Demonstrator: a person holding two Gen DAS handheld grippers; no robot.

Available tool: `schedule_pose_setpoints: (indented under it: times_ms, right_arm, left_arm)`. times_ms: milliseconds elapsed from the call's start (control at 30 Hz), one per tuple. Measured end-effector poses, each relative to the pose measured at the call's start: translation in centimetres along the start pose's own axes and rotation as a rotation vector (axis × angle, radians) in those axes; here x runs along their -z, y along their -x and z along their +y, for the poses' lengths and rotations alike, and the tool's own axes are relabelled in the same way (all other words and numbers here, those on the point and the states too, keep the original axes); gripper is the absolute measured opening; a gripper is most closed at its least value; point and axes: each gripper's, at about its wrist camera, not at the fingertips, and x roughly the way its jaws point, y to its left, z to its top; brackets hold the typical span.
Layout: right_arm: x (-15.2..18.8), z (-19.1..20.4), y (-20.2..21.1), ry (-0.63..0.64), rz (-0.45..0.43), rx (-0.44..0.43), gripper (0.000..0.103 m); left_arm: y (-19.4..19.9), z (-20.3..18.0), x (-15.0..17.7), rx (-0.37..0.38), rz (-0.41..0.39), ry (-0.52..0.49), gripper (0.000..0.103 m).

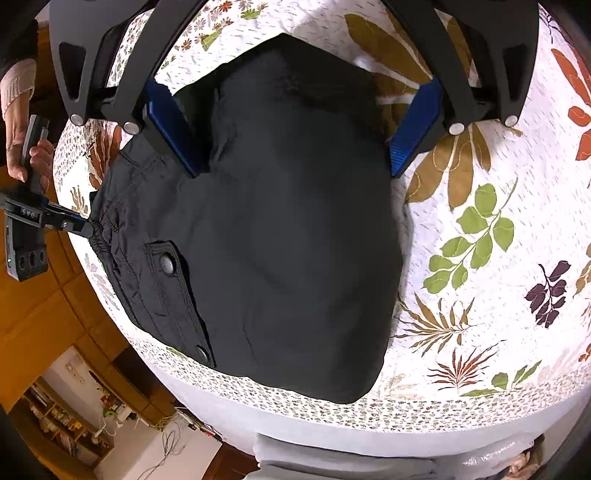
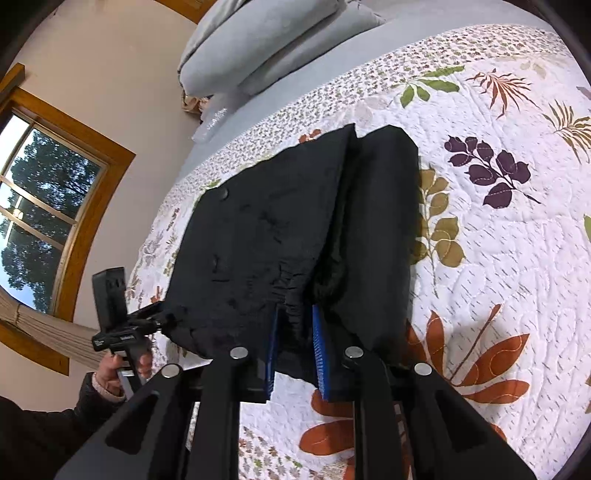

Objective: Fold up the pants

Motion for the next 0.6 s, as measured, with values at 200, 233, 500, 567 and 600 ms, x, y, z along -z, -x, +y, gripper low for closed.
schedule_pose_setpoints:
  times_ms: [200, 233, 500, 567, 600]
  right_arm:
    - [0.3, -0.3, 0.1, -0.014, -0.005, -0.005, 0.018]
    - [0.2, -0.1, 0.3, -0.011, -0.011, -0.006, 0.018]
    - [-0.4, -0.3, 2.1, 0.007, -0.04, 0.036, 0.005]
    - [-0.1, -0.9, 2.0, -0.004, -0.03, 0.04, 0.005]
    - [0.1, -1.0, 2.0, -0.006, -0.03, 0.035, 0.008]
  left_arm:
    - [0.5, -0.8, 0.0, -0.043, -0.021, -0.032, 0.1]
    - [0.6, -0.8, -0.1, -0.049, -0.024, -0.036, 0.1]
    - [1.5, -1.7, -0.4, -0.074, -0.067, -0.072, 0.1]
    - [1.6, -2.0, -0.5, -0.087, -0.076, -0.089, 0.1]
    - [1.8, -2.2, -0.5, -0.09, -0.082, -0.097, 0.1]
